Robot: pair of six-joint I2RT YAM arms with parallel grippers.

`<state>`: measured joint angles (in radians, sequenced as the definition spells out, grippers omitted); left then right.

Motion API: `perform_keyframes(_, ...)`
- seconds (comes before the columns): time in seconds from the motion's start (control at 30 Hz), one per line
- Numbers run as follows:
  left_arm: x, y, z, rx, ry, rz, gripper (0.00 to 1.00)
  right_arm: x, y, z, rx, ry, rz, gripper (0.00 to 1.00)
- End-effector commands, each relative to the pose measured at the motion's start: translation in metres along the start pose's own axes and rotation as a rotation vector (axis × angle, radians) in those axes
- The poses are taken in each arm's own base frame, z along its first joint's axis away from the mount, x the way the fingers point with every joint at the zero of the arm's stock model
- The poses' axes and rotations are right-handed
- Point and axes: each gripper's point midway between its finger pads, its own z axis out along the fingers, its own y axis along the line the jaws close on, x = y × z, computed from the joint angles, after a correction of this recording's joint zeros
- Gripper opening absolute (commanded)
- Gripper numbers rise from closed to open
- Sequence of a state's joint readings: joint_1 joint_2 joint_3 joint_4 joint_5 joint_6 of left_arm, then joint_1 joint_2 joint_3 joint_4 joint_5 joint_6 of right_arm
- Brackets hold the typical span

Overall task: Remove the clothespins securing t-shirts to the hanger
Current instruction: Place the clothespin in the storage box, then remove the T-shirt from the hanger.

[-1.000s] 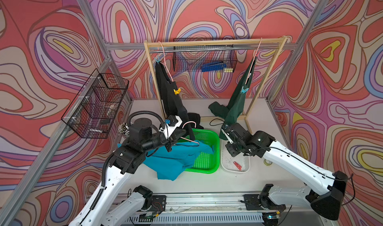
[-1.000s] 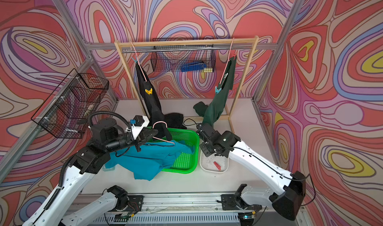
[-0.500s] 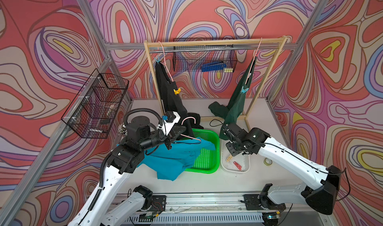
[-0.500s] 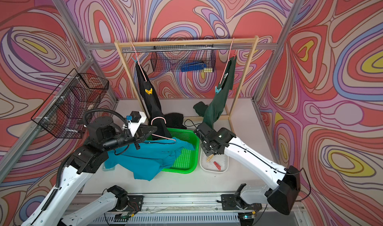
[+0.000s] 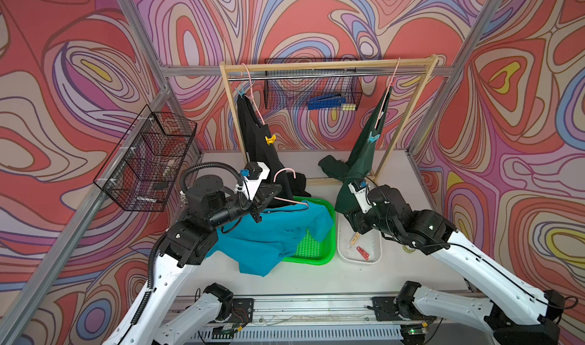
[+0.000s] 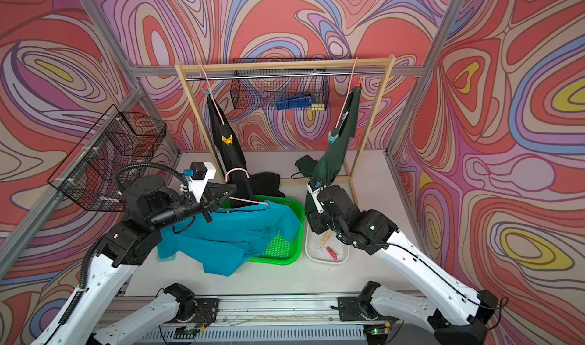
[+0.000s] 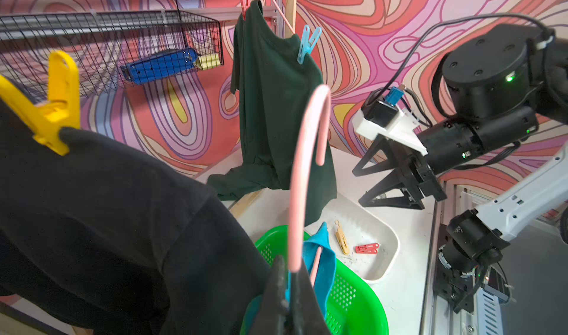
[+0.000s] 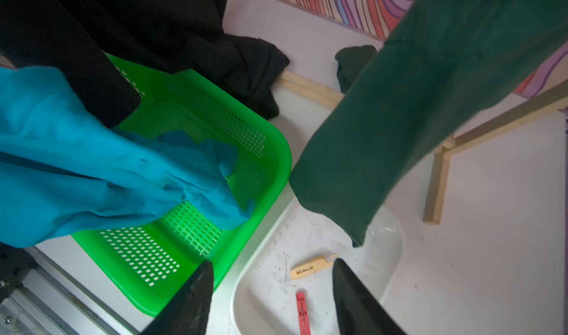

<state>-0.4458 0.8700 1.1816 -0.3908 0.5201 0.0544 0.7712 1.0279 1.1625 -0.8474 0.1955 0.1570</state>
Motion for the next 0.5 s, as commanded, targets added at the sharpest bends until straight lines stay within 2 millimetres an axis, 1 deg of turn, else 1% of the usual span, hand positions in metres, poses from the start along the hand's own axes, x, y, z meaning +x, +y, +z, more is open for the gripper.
perform_keyframes(0.0,-0.037,0.009,-0.011,-0.079,-0.123,0.006,0.00,-0.034,0.003,-0.006,-0.027,-0.179,0.076,0.65)
perform_keyframes(0.03,-0.039,0.017,-0.011,-0.116,-0.125,-0.021,0.00,-0.041,-0.004,-0.010,0.002,-0.227,0.149,0.66)
perform_keyframes(0.07,-0.040,0.020,-0.011,-0.136,-0.119,-0.037,0.00,-0.047,-0.008,-0.013,0.017,-0.270,0.187,0.66)
perform_keyframes(0.1,-0.040,0.022,-0.010,-0.140,-0.111,-0.045,0.00,-0.050,-0.006,-0.014,0.001,-0.293,0.176,0.66)
perform_keyframes(0.17,-0.040,0.024,-0.008,-0.144,-0.104,-0.068,0.00,-0.054,0.007,-0.019,-0.072,-0.332,0.101,0.72)
perform_keyframes(0.27,-0.039,0.022,-0.008,-0.134,-0.106,-0.083,0.00,-0.052,0.019,-0.017,-0.136,-0.352,0.068,0.74)
perform_keyframes(0.37,-0.039,0.021,-0.010,-0.136,-0.110,-0.088,0.00,-0.048,0.020,-0.010,-0.137,-0.330,0.068,0.75)
perform_keyframes(0.47,-0.041,0.021,-0.014,-0.142,-0.116,-0.087,0.00,-0.042,0.026,-0.004,-0.159,-0.298,0.037,0.75)
